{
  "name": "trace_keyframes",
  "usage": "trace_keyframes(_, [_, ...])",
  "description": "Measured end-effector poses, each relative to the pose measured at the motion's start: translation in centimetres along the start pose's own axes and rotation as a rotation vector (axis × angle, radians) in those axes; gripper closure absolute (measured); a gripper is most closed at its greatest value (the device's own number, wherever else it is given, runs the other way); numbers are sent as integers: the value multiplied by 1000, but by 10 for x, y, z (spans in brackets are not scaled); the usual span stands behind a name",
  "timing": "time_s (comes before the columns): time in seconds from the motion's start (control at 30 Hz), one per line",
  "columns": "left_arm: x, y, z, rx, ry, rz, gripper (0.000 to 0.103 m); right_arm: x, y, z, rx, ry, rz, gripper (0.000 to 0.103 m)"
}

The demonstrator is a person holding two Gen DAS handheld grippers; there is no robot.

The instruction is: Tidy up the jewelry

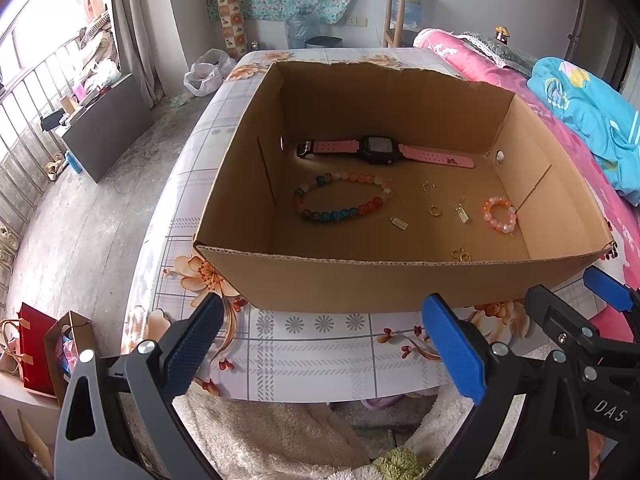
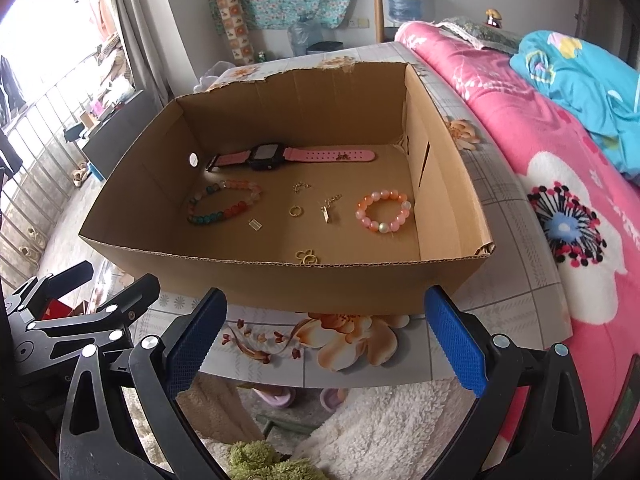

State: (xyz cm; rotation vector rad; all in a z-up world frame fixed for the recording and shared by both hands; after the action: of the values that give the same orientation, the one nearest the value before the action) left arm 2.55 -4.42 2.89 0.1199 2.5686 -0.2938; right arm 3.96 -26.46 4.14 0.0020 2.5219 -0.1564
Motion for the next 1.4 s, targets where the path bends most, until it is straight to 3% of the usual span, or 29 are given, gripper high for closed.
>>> trace_keyframes(1.4, [-1, 6, 3, 4, 16, -20, 6, -4, 3, 2, -3, 13, 0, 8])
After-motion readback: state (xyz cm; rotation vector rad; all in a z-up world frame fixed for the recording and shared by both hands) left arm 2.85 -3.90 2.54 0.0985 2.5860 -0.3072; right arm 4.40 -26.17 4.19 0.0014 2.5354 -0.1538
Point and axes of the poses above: each gripper's, at about its wrist camera, not at the fingertips, and z roughly the way its jaws point, y to its left, x to its underside, the point moved 2 cm from there along z, roughly the way its jaws point, and after that the axes turned 14 degrees about x, right-handed, at the moved point
